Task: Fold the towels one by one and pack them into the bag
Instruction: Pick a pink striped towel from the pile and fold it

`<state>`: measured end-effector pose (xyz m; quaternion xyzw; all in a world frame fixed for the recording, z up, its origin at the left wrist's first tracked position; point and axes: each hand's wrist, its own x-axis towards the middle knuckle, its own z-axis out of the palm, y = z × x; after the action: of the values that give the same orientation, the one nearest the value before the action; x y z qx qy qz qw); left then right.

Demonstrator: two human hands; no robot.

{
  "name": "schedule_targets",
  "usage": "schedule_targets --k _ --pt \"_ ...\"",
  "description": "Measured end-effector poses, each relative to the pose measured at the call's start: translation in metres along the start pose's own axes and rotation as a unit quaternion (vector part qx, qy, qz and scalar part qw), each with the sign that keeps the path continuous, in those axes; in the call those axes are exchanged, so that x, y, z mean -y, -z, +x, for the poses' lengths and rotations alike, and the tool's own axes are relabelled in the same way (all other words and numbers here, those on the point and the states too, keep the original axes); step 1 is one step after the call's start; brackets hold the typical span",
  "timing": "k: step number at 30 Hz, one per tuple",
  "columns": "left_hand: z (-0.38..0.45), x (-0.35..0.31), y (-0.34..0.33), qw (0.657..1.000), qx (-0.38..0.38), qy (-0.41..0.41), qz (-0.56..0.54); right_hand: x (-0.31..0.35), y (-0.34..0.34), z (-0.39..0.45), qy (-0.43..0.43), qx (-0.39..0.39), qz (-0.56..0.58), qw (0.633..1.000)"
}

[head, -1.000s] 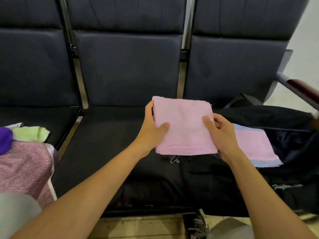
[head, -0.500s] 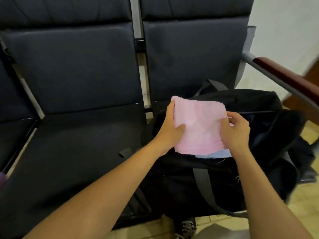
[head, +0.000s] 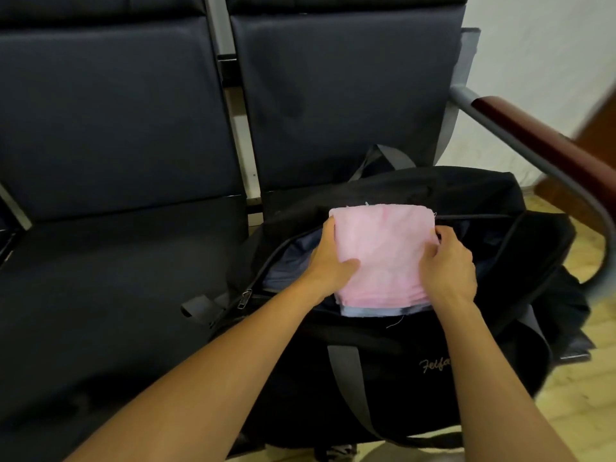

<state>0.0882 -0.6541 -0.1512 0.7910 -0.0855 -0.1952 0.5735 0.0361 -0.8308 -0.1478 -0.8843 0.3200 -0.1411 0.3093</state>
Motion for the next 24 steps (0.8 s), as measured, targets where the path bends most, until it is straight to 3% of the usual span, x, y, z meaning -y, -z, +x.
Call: schedule_targets --k 4,6,8,11,13,15,19,24 --pt "0.001 0.011 0.000 0.998 -0.027 0.001 0.051 -0.007 -0.003 0.001 0.007 -0.033 -0.086 0.996" --pt "-0.002 0.008 0.000 0.983 -0.111 -0.068 0.130 -0.005 -0.006 0.000 0.071 -0.082 -0.102 0.989" --pt "-0.005 0.002 -0.002 0.944 -0.154 -0.159 0.246 0.001 -0.012 -0.003 0.140 -0.075 -0.047 0.986" --pt "0.000 0.003 -0.008 0.878 -0.052 -0.208 0.428 0.002 -0.027 -0.005 0.207 0.044 -0.048 0.976" --pt "0.005 0.010 -0.012 0.849 0.040 -0.163 0.501 -0.003 -0.034 -0.003 0.216 0.127 -0.126 0.960" --pt "0.012 0.014 -0.014 0.847 0.103 -0.106 0.511 -0.010 -0.035 0.000 0.200 0.174 -0.174 0.948" --pt "0.020 0.008 -0.019 0.833 0.142 -0.070 0.530 -0.008 -0.035 0.004 0.165 0.196 -0.217 0.942" --pt "0.017 0.006 -0.024 0.821 0.140 -0.043 0.552 -0.003 -0.036 -0.002 0.157 0.175 -0.235 0.943"
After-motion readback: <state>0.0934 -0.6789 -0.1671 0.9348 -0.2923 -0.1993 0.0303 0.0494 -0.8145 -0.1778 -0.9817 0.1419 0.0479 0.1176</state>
